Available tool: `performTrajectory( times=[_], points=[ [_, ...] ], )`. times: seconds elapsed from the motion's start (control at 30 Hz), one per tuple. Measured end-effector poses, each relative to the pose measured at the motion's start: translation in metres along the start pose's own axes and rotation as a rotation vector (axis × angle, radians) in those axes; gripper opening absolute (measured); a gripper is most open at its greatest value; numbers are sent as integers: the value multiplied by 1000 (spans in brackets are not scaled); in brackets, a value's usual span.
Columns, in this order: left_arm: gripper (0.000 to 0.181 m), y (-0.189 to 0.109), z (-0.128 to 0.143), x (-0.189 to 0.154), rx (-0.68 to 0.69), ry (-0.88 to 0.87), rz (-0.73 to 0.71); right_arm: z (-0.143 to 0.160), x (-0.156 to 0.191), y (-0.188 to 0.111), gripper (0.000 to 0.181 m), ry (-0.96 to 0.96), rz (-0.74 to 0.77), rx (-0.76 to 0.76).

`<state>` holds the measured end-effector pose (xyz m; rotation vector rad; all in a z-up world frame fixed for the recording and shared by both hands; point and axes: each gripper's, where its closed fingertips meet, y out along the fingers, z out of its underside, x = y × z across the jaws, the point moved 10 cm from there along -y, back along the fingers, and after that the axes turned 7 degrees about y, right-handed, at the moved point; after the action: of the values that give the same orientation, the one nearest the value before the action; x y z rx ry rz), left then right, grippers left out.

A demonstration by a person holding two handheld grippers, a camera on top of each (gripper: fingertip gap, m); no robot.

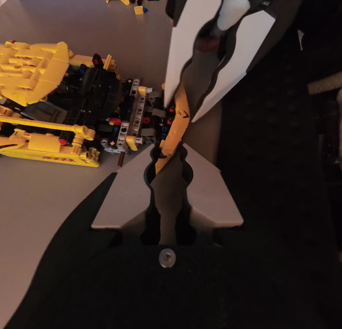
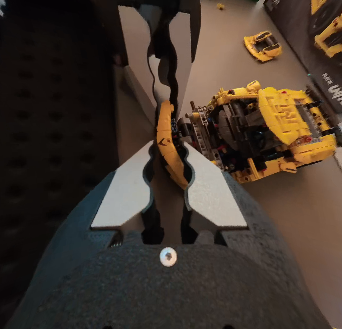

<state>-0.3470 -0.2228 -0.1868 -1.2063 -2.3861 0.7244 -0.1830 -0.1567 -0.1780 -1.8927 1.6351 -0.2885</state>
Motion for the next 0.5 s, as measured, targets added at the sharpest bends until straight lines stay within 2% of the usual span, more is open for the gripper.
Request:
performTrajectory(
  times=[0.2,0.4,0.5],
  points=[
    [22,0,0,1,-2,-19,11,-3,6,1,23,-114,59,31],
    [22,0,0,0,-2,-12,8,-1,-10,1,23,135,-101,1],
    [22,0,0,1,-2,-13,9,1,-13,1,24,180,-133,-6]
  ],
)
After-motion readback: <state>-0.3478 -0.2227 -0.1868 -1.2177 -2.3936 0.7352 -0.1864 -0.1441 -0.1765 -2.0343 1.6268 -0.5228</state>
